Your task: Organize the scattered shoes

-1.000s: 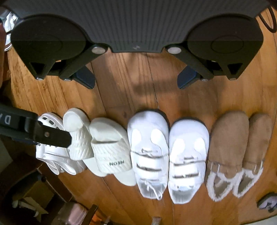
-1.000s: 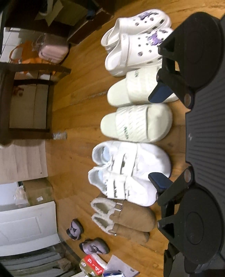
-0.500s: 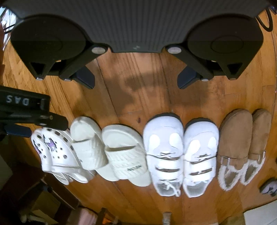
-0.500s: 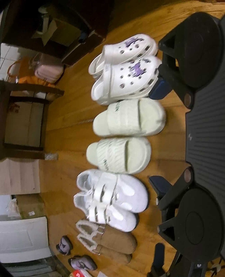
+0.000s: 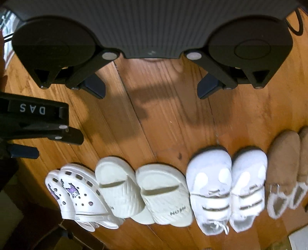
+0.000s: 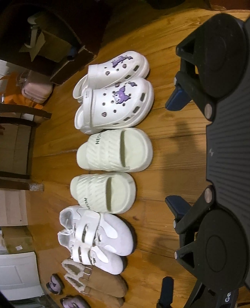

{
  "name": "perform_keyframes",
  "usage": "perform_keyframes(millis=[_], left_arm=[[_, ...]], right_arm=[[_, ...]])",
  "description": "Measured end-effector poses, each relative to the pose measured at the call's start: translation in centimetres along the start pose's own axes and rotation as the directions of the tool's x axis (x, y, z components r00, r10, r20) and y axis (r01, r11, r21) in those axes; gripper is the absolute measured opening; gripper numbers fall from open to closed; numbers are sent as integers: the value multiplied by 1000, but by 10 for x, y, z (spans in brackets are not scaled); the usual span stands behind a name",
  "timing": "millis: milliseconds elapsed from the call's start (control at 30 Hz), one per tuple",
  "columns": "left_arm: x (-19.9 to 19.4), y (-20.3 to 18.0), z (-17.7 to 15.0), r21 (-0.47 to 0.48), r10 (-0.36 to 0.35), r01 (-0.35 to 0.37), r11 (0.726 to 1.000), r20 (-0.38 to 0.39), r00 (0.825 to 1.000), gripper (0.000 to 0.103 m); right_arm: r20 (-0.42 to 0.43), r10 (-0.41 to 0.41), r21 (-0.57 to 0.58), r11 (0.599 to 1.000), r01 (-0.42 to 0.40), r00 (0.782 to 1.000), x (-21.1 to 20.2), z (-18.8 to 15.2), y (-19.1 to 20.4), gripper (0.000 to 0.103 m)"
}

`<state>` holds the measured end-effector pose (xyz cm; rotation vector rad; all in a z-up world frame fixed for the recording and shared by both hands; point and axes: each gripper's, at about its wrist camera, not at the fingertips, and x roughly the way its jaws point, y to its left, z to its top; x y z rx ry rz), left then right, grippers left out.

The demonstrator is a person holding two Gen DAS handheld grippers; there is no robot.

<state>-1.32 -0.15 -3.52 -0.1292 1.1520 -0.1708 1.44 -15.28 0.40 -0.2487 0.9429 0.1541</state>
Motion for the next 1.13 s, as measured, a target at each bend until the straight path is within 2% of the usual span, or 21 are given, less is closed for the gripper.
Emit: perform_keyframes(millis=[400, 933, 1133], left_arm=[[-9, -13, -11, 22, 7, -7, 1000, 16, 1000, 103], [-19, -10, -11, 15, 2, -3, 1000, 51, 999, 103], [-23, -10, -12, 16, 37, -38, 999, 56, 998, 103]], right_arm=[[-31, 3, 29, 1000, -2, 1000, -1, -20, -6, 95], [-21, 1, 47, 999, 0, 1000, -13, -16, -8, 95], [-13, 4, 48, 999, -3, 1000, -15, -15, -7, 95]])
